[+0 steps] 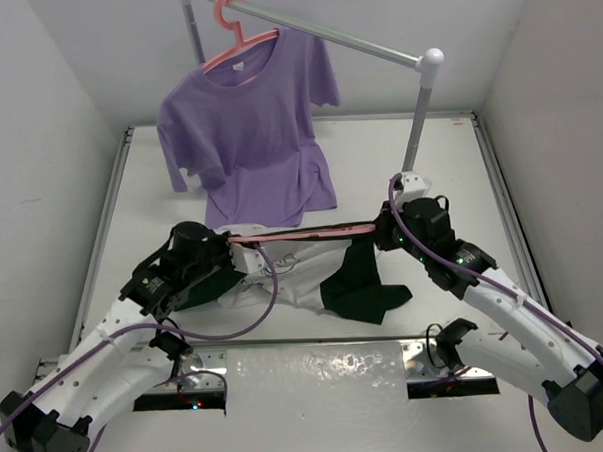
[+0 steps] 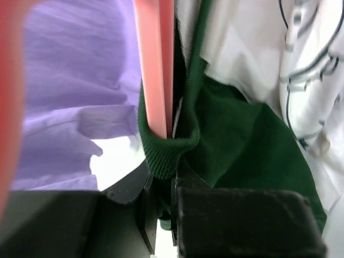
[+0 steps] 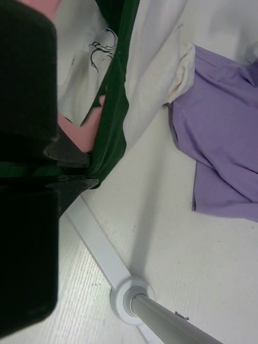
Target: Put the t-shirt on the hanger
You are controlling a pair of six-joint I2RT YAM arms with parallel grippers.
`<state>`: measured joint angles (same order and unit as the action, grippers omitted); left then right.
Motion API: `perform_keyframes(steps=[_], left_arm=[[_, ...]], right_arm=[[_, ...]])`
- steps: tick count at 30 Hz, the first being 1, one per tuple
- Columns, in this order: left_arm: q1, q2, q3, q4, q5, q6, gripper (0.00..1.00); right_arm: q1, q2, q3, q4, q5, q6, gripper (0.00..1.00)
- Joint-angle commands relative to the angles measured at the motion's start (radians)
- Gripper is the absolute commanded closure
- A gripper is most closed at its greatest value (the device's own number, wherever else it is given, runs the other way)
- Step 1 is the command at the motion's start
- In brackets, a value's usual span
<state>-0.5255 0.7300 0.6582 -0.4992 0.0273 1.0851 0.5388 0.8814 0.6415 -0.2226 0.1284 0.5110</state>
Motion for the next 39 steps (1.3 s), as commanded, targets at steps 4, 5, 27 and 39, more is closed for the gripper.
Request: perform_keyframes(steps=[4, 5, 27, 39], left_arm=[[0.033, 0.069, -0.046, -0.079, -0.300, 0.032, 1.00], [0.035, 0.094, -0.036, -0.082, -0.311, -0.008, 1.00], [0.021, 0.483, 0.146, -0.171, -0.555, -0.067, 1.00], [0.016, 0.510, 0.302, -0.240, -0.285, -0.088, 1.00]], right_arm=[[-0.054, -0.022, 0.124, -0.176, 0.234, -0.172, 1.00], [-0.054, -0.013, 0.135, -0.182, 0.231, -0.198, 1.00], [0.208, 0.278, 0.330, -0.327, 0.534, -0.267, 1.00], [0.225, 0.295, 0.310, -0.103, 0.042, -0.339, 1.00]])
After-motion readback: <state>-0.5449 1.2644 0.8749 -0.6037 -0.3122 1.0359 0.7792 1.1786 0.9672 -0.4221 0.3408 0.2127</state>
